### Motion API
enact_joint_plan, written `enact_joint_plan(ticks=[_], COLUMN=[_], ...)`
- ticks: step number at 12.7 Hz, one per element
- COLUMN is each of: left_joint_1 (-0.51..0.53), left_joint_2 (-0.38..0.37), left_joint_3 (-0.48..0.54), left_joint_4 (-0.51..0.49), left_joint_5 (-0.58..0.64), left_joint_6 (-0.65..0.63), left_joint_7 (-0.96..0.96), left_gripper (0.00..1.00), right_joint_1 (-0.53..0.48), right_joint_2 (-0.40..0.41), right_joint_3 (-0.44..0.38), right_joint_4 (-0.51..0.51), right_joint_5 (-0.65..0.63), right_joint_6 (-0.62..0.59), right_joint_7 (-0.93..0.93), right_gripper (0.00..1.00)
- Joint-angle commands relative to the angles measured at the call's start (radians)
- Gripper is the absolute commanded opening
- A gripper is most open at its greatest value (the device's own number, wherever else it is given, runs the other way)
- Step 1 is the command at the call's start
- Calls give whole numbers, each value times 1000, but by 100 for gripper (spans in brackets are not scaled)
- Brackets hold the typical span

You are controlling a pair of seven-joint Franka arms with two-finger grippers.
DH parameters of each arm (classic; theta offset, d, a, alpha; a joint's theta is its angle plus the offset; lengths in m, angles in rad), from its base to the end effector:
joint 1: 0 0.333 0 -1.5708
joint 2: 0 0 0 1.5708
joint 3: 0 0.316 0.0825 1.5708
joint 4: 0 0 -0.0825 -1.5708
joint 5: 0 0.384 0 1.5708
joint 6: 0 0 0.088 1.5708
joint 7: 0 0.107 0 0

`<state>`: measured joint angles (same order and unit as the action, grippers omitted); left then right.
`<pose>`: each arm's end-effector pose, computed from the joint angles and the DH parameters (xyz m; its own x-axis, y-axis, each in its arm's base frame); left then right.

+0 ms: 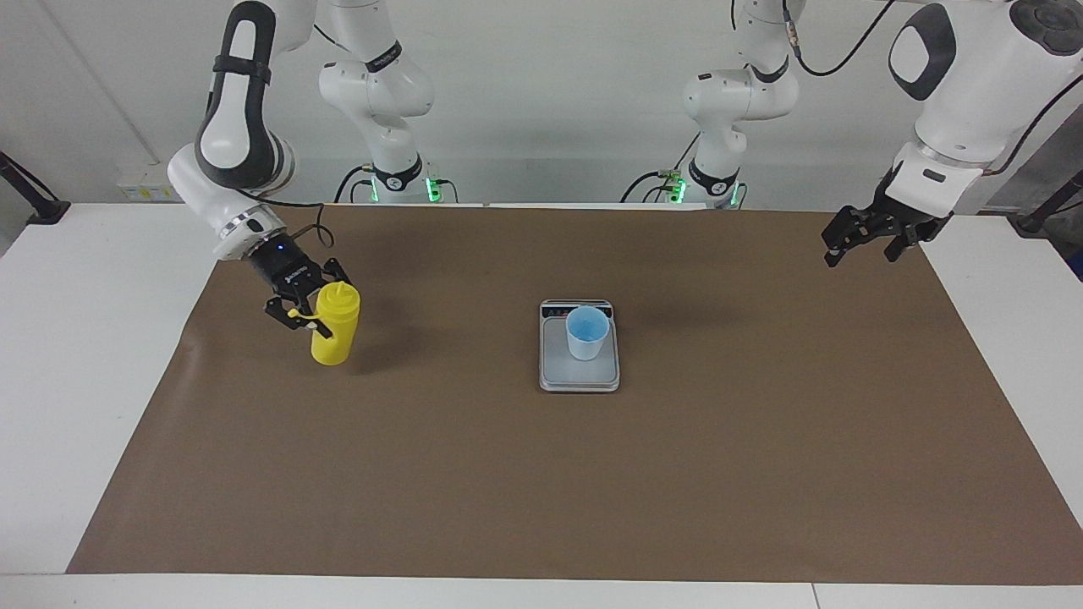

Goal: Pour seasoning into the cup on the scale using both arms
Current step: 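Lower the yellow bottle onto the table beside the scale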

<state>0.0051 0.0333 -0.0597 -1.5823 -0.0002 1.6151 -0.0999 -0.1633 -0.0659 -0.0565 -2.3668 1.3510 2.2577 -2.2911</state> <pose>0.5674 -0.0305 0.6043 0.9990 0.0453 -0.0007 0.0453 -0.9990 0.0021 0.4937 -0.0834 0.3641 0.1713 0.5448 0.8209 0.8391 -0.5173 0.1682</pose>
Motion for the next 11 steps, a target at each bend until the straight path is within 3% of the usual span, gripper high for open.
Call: enact_joint_plan(ticks=[1, 11], left_joint_1=[7, 7], left_joint_2=[-21, -19], left_joint_3=[-2, -2], left_joint_4=[-18, -18], left_joint_5=[-15, -15], left_joint_6=[-7, -7], left_joint_7=[-7, -7], left_gripper=[100, 100], right_joint_1=[-38, -110], right_joint_2=[-8, 92], right_joint_3=[6, 4], right_joint_4=[-14, -26], right_joint_5=[51, 66], right_joint_6=[-84, -199], right_joint_7=[-41, -39], right_gripper=[0, 0])
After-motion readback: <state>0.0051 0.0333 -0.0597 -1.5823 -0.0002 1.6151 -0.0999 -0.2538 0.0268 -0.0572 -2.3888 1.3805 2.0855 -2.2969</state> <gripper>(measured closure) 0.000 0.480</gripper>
